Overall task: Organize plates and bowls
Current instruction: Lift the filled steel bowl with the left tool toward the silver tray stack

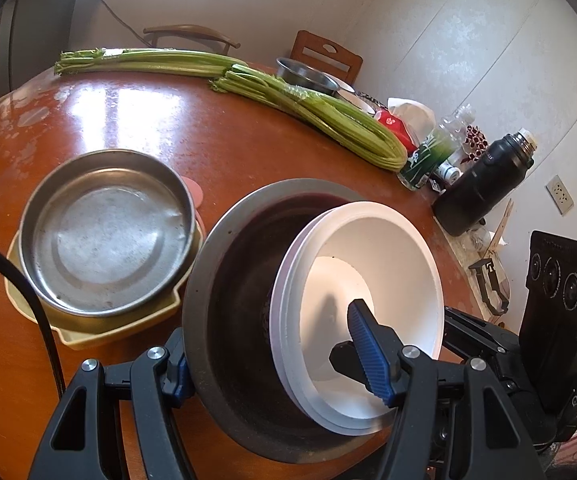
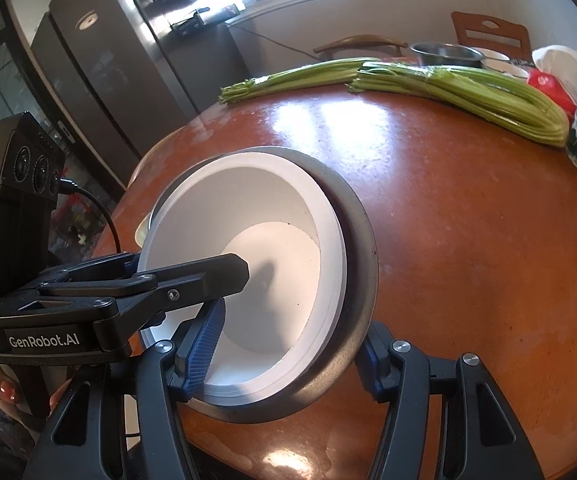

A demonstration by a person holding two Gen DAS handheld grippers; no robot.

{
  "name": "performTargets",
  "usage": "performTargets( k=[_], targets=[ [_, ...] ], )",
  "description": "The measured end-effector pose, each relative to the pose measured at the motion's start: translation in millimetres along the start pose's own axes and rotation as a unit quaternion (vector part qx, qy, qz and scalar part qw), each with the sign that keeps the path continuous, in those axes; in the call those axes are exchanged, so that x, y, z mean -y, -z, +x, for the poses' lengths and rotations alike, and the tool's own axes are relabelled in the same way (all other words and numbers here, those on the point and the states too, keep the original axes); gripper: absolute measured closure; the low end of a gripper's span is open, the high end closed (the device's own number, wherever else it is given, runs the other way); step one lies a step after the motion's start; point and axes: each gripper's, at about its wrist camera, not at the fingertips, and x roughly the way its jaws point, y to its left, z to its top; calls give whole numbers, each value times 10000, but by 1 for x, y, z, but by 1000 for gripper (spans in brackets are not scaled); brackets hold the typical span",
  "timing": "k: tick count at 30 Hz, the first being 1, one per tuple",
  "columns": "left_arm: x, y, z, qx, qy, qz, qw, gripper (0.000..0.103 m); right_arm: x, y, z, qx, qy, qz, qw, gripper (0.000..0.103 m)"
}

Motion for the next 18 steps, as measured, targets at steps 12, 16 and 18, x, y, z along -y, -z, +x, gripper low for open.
performTargets(
  k=[12,16,18],
  targets=[
    [-19,-13,-20,178,-100,-20,9998,37,-19,-21,11,12,-82,-120,9999,41],
    [-24,-16,-27,262,-141,-23,9996,37,-28,-27,13,44,-109,-203,9997,40],
    [-27,-18,-30,301,-172,-14,9994,36,-32,-30,15,39,-126,-218,9997,41]
  ],
)
